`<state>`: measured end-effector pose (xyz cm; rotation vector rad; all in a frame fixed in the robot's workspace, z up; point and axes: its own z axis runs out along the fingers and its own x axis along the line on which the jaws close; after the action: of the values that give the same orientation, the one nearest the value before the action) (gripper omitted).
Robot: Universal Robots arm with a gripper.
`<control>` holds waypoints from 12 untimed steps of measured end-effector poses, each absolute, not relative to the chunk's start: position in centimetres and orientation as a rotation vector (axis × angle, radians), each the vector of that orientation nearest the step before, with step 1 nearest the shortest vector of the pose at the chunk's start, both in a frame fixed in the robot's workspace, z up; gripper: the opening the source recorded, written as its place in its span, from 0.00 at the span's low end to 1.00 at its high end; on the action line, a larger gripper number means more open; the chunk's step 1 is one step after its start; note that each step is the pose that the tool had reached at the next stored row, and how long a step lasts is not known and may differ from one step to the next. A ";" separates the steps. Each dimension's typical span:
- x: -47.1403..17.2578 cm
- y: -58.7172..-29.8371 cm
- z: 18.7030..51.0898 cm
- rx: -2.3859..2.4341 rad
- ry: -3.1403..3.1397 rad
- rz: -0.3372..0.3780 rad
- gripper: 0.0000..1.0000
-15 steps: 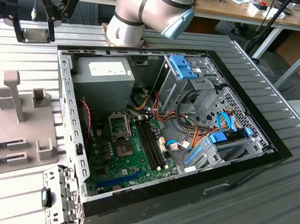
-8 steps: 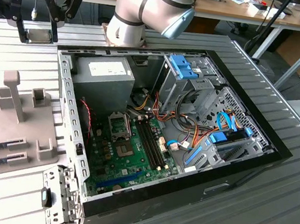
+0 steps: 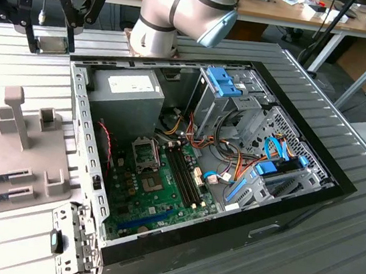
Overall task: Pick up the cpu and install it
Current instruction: 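Pick up the cpu and move it towards the insertion slot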
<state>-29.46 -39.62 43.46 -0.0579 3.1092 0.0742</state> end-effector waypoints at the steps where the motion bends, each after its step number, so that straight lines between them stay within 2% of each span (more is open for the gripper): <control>1: -29.3 -39.6 43.4 -0.058 3.109 0.074 0.47; 12: -28.5 -39.6 43.3 -0.058 3.109 0.074 0.47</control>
<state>-28.50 -39.62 43.29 -0.0579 3.1092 0.0741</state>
